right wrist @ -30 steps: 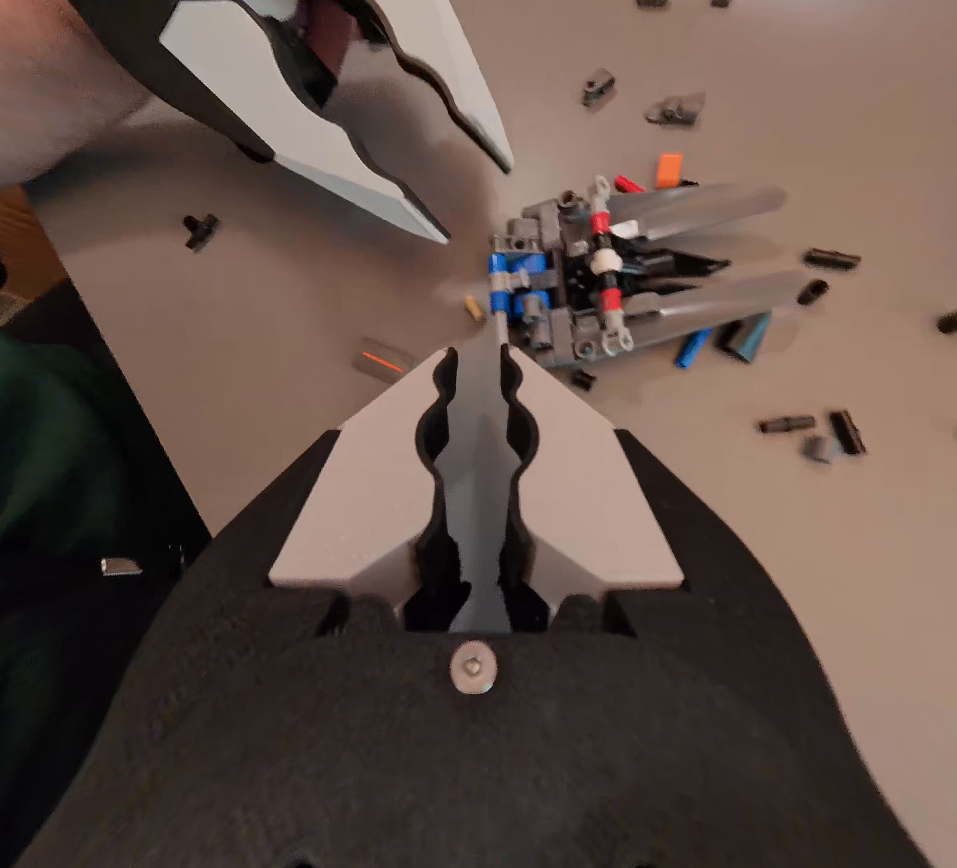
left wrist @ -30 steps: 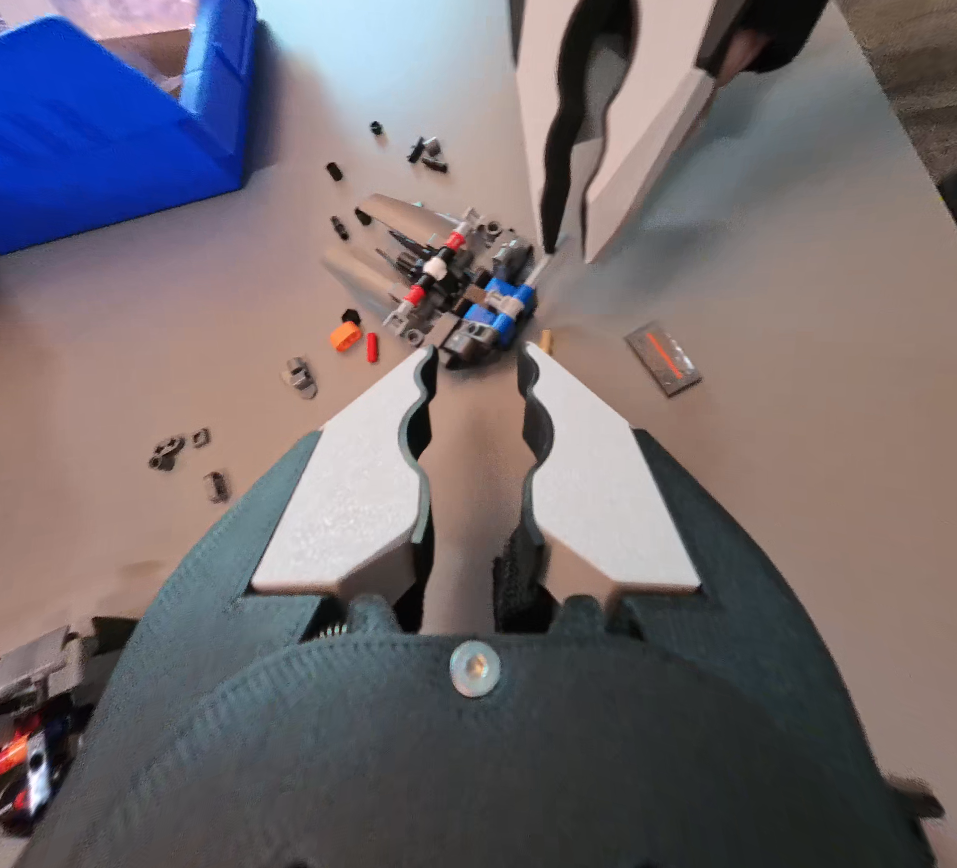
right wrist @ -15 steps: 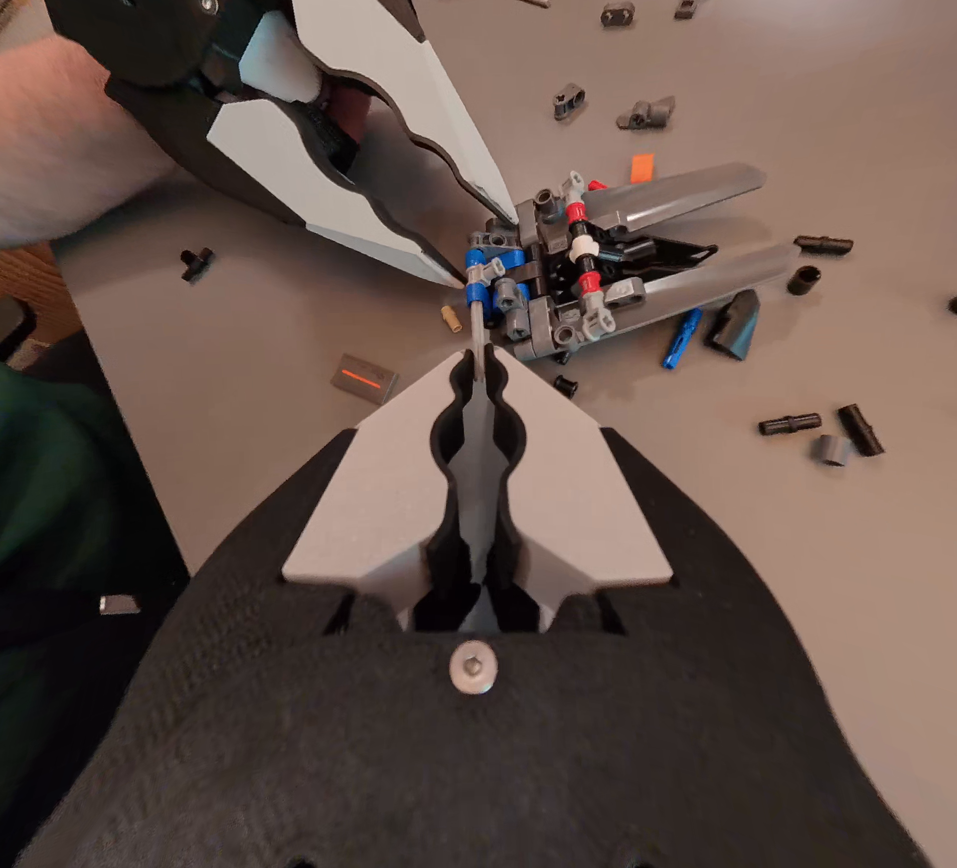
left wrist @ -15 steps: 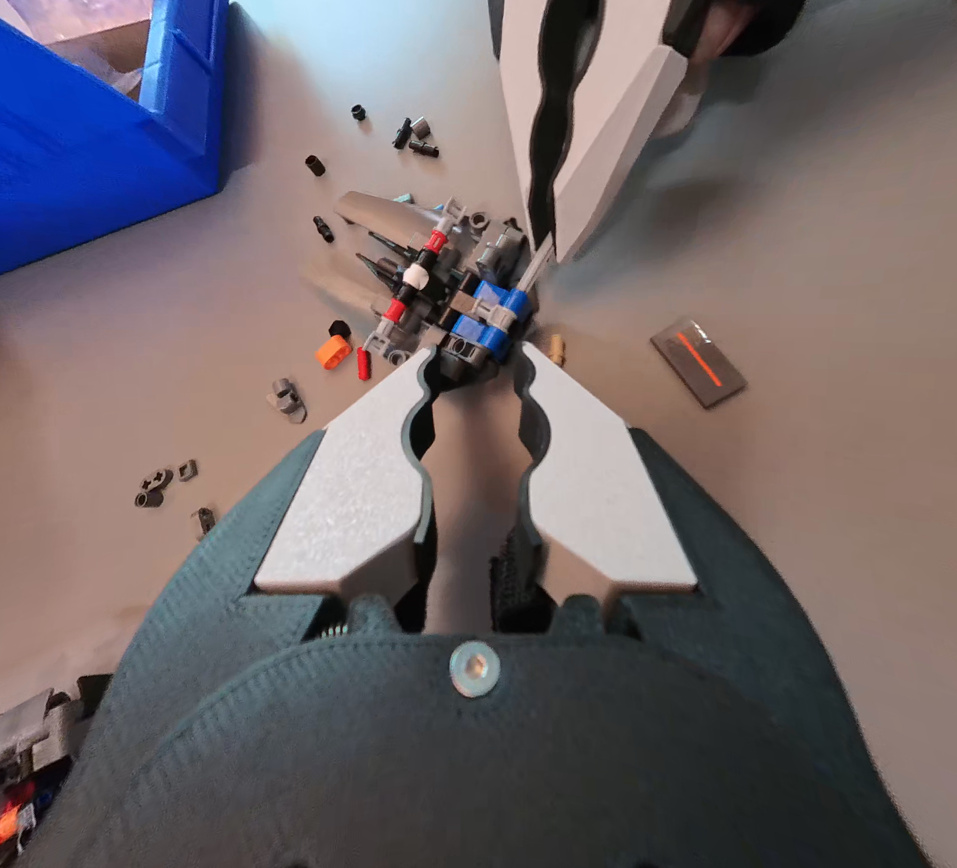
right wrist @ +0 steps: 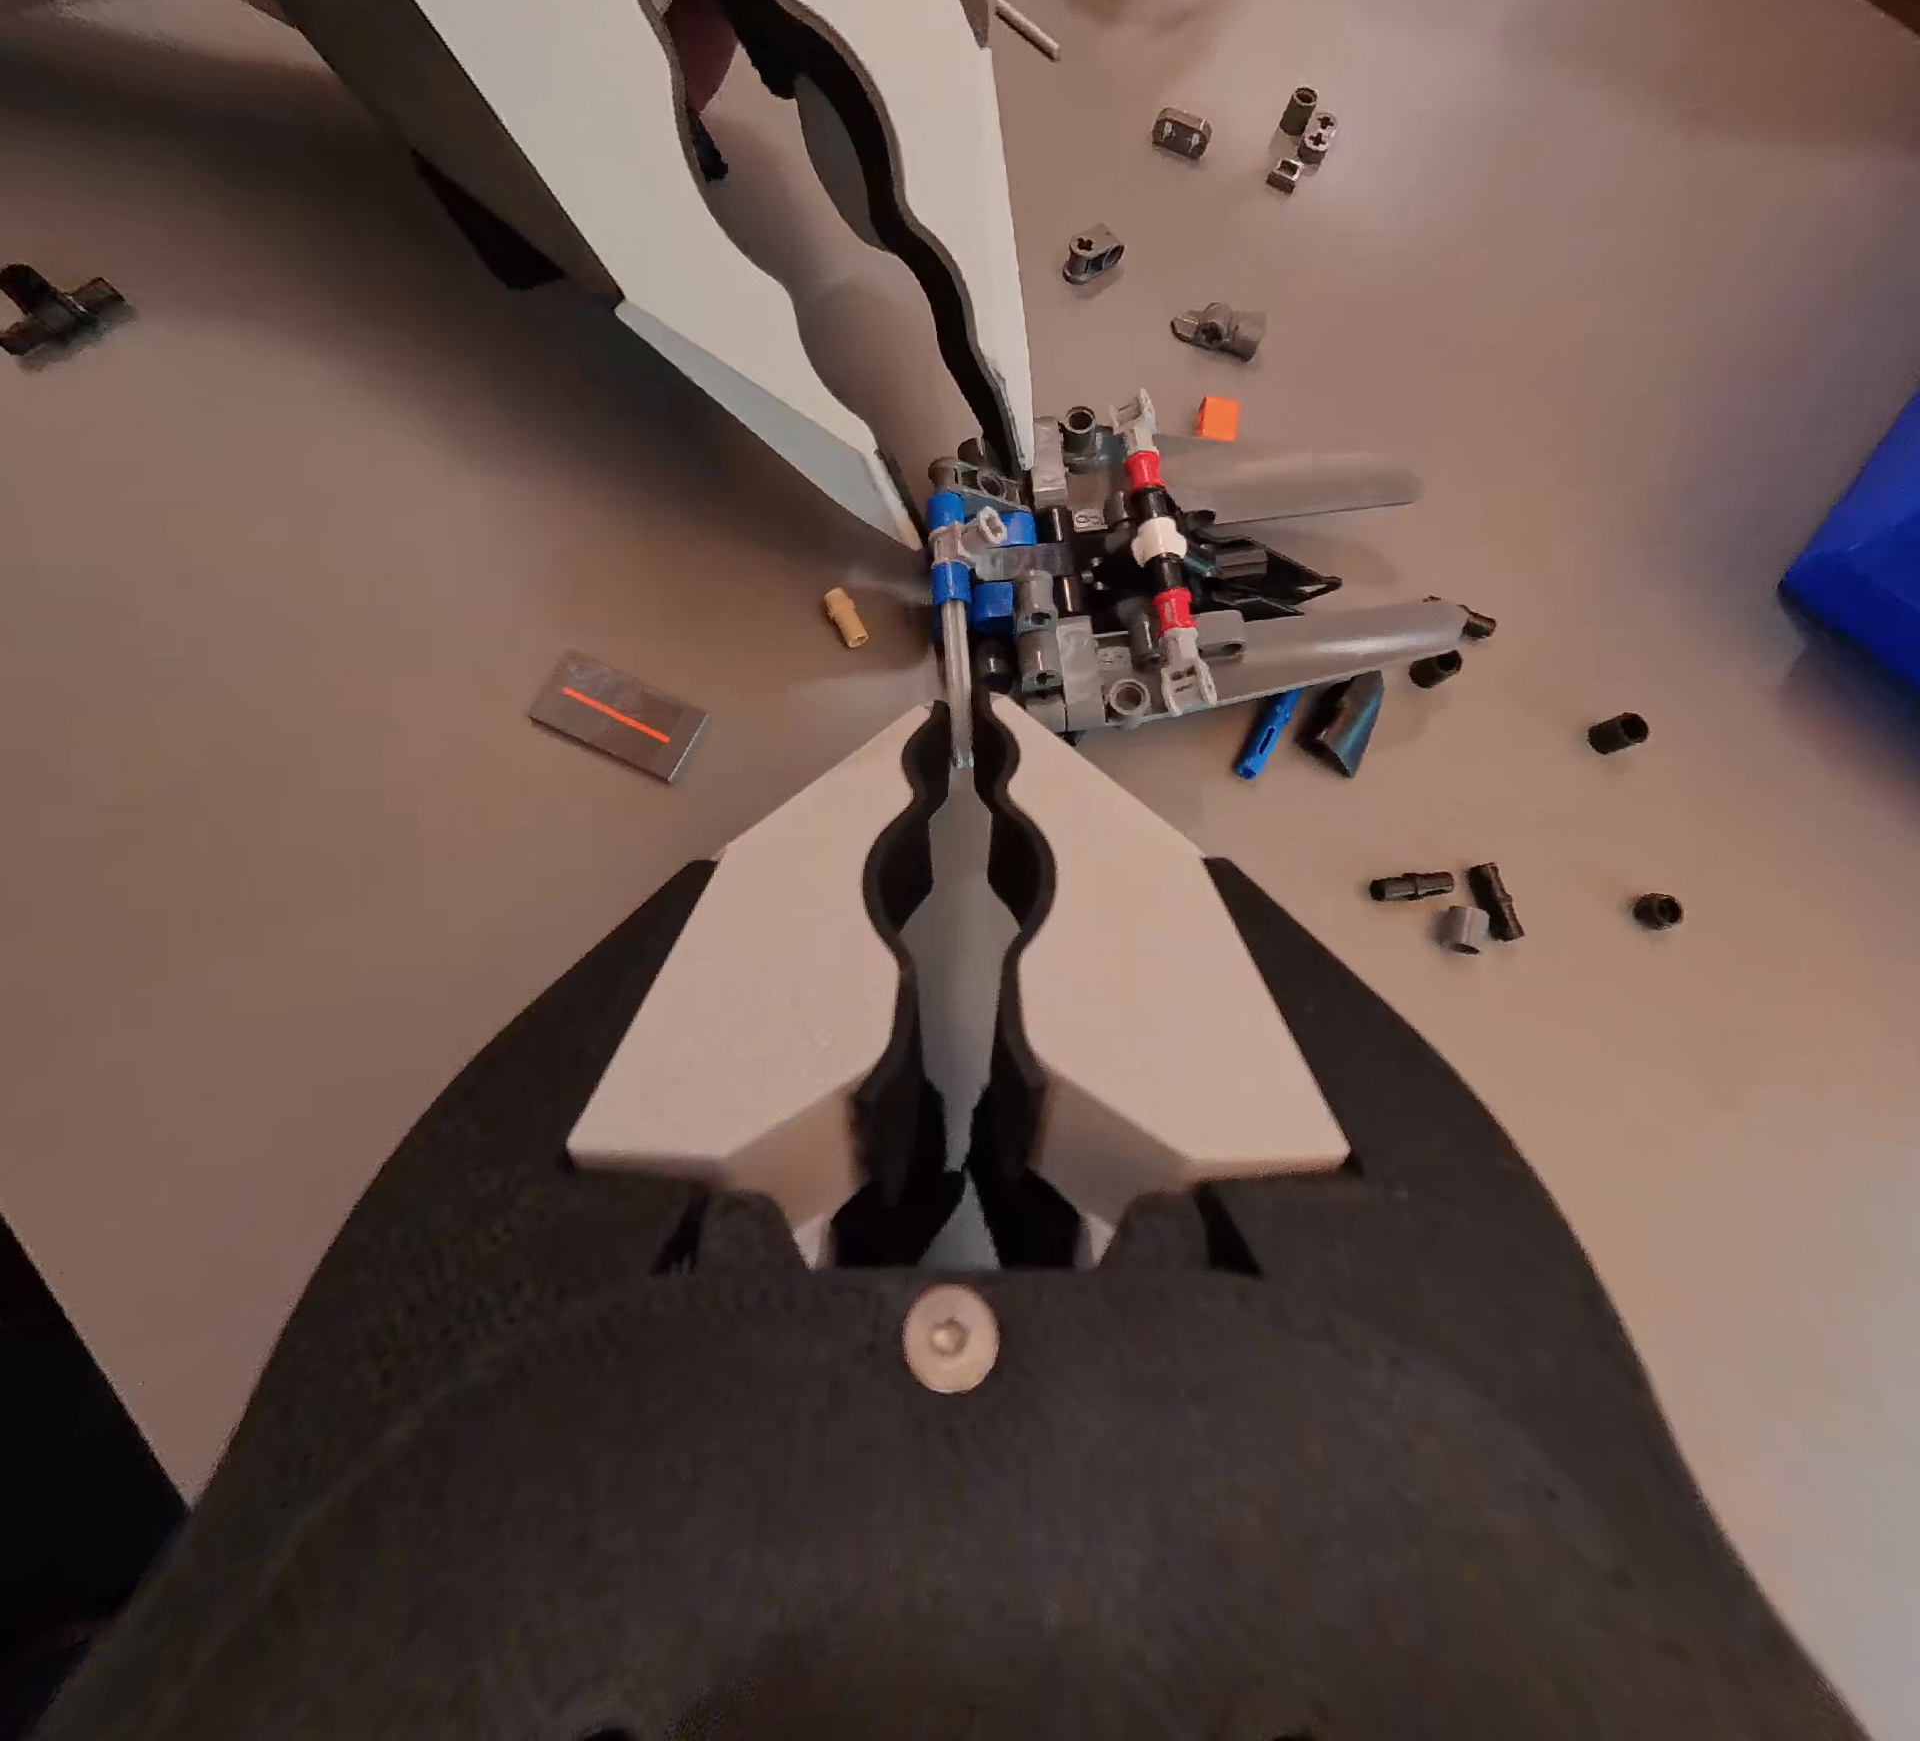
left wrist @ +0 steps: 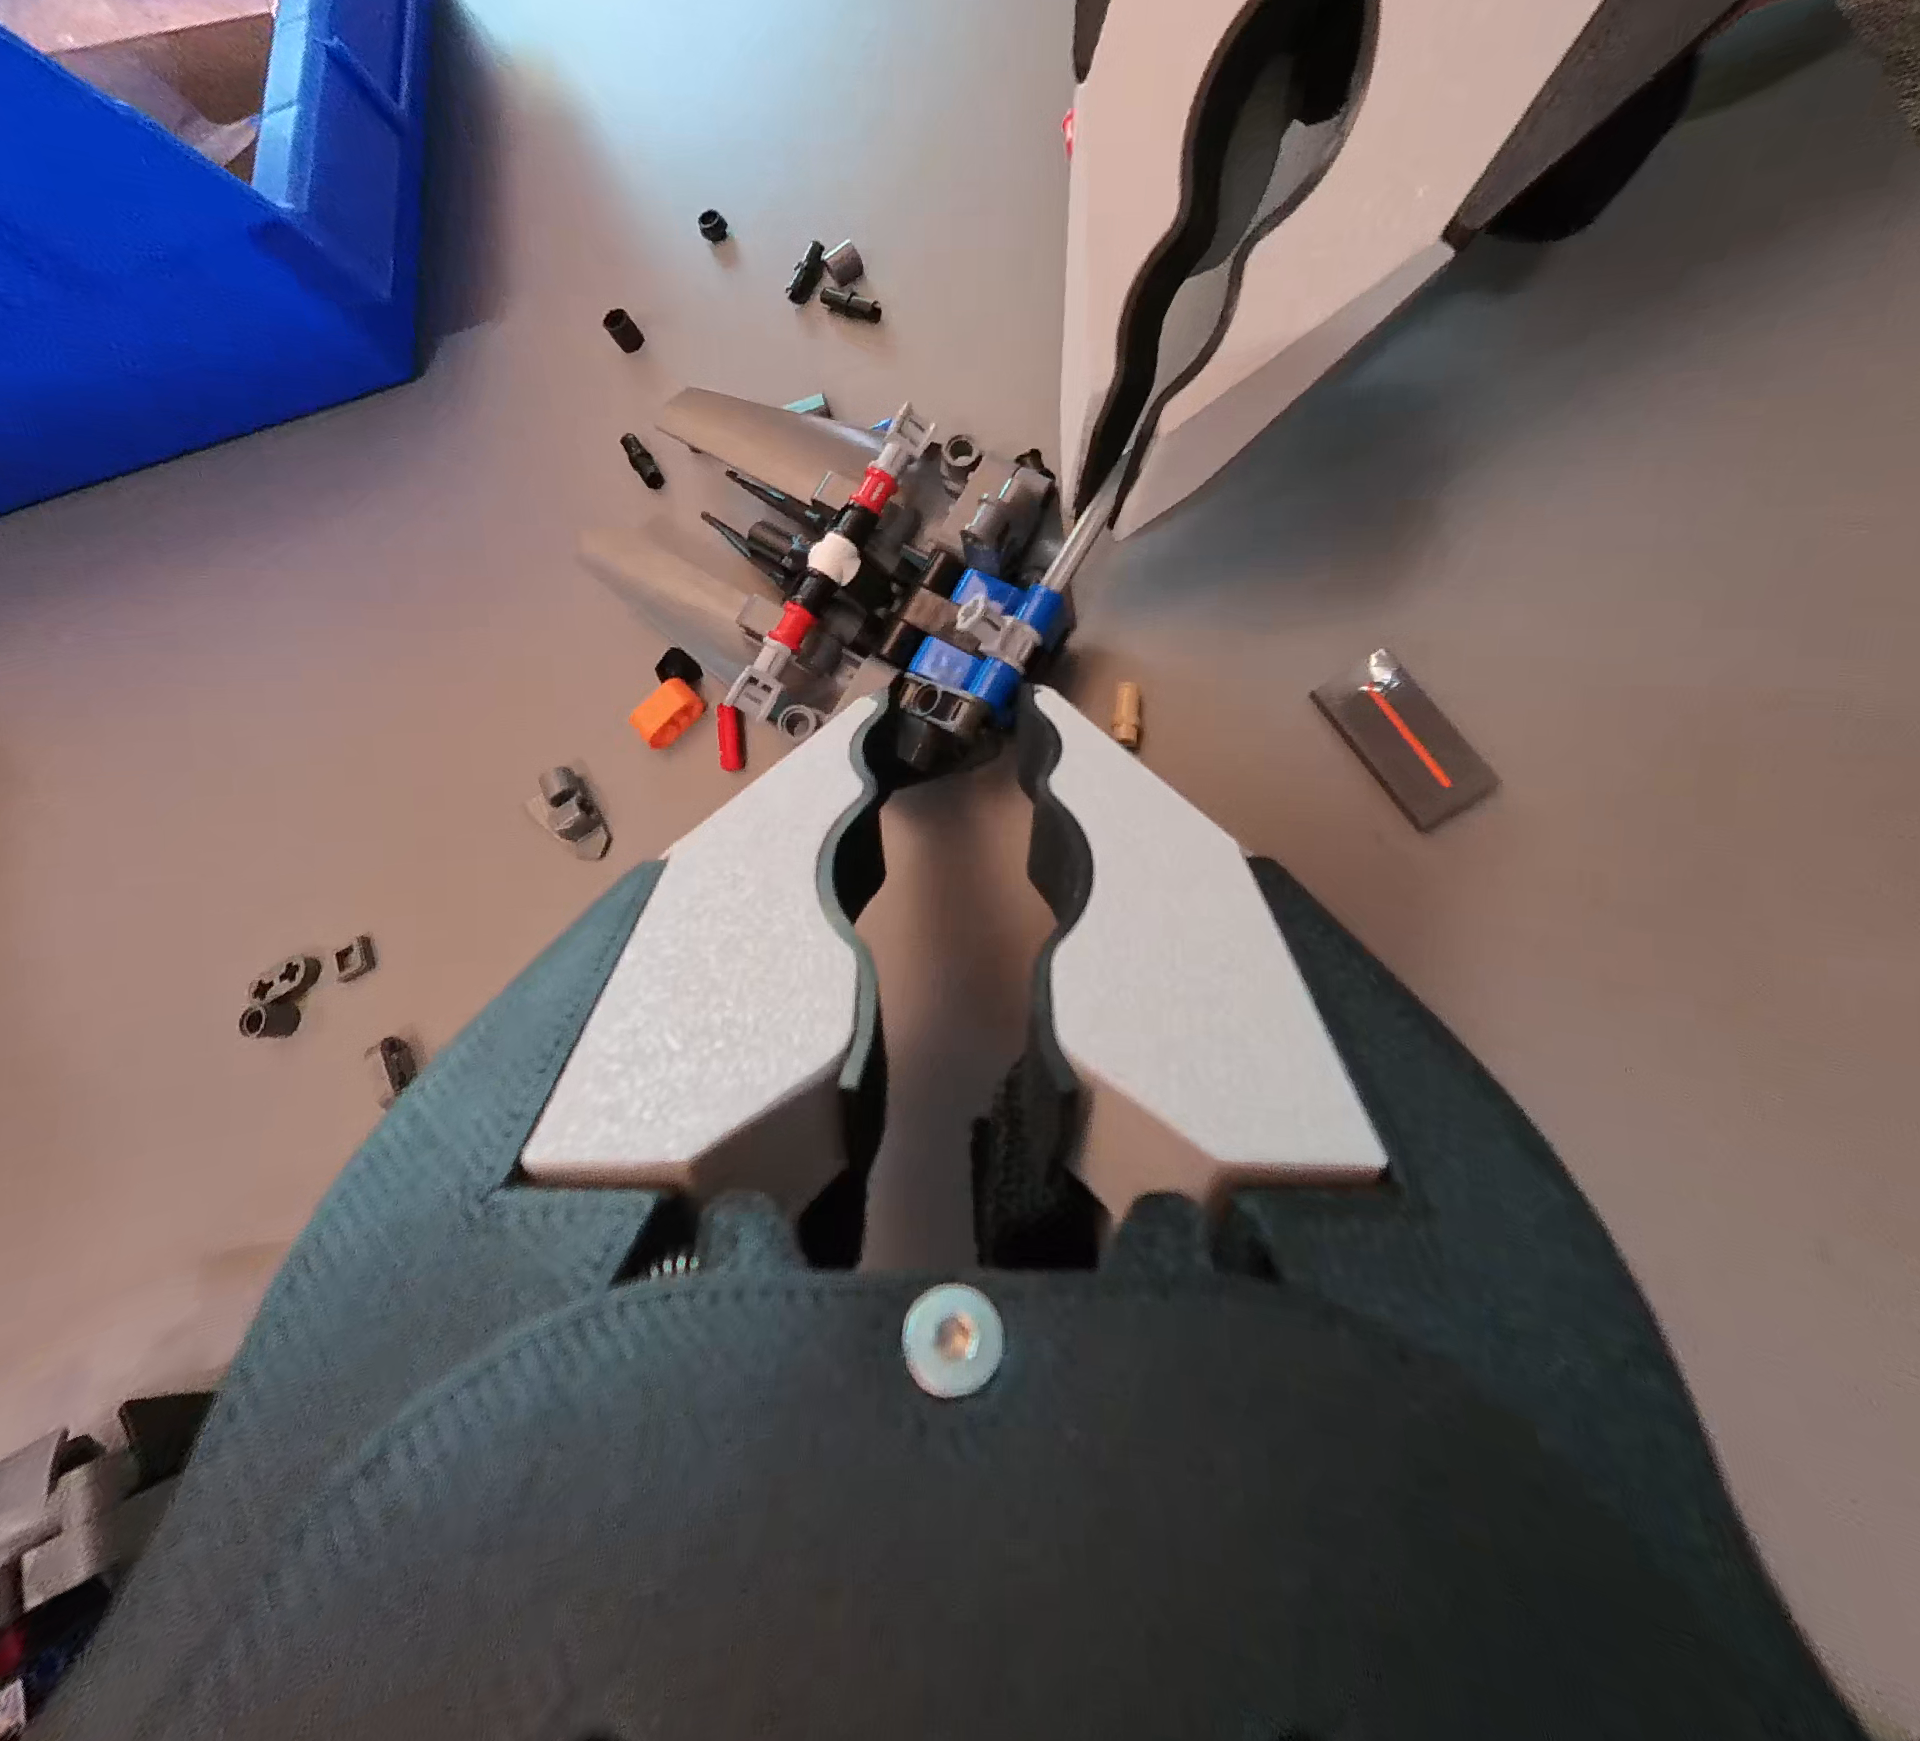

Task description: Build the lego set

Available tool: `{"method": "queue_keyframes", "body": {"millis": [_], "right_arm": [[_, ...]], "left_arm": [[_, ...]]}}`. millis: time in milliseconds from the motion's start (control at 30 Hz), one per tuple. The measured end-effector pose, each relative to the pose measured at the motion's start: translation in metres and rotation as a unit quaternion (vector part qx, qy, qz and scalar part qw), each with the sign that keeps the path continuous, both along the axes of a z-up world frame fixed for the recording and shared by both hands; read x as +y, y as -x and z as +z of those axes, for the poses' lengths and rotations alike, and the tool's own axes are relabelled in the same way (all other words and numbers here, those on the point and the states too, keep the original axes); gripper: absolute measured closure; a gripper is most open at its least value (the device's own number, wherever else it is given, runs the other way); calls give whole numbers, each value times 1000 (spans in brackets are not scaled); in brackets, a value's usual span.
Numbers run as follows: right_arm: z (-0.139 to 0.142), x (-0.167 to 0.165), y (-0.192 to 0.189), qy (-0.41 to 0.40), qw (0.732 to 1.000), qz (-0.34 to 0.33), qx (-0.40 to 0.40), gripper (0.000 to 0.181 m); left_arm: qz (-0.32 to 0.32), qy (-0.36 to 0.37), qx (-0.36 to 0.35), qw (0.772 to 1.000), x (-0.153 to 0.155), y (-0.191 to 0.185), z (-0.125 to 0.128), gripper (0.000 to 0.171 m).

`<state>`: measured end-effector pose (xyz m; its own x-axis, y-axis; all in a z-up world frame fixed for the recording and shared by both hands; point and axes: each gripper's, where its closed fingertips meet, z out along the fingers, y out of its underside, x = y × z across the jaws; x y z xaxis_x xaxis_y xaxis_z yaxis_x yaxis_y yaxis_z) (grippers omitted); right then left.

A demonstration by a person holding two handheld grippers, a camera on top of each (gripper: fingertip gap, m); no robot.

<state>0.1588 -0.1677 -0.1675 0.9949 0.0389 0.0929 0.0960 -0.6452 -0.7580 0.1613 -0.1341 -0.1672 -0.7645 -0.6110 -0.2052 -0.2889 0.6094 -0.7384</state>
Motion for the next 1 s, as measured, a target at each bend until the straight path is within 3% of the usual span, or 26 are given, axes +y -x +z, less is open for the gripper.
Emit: {"method": "queue_keyframes", "body": {"millis": [633,800,1000], "right_arm": [[-2,1,-5,15,999,-14,-40,180],[-2,2,-2,11,1000,9,2,180],[0,-1,-4,6,998,34,49,180]], "left_arm": [[-23,-19,-10,1000,-1,-1,0,156],[-36,-66,-33,997,5,2,-3,141],[-64,-144,-89,984,7,-3,-6,145]]}}
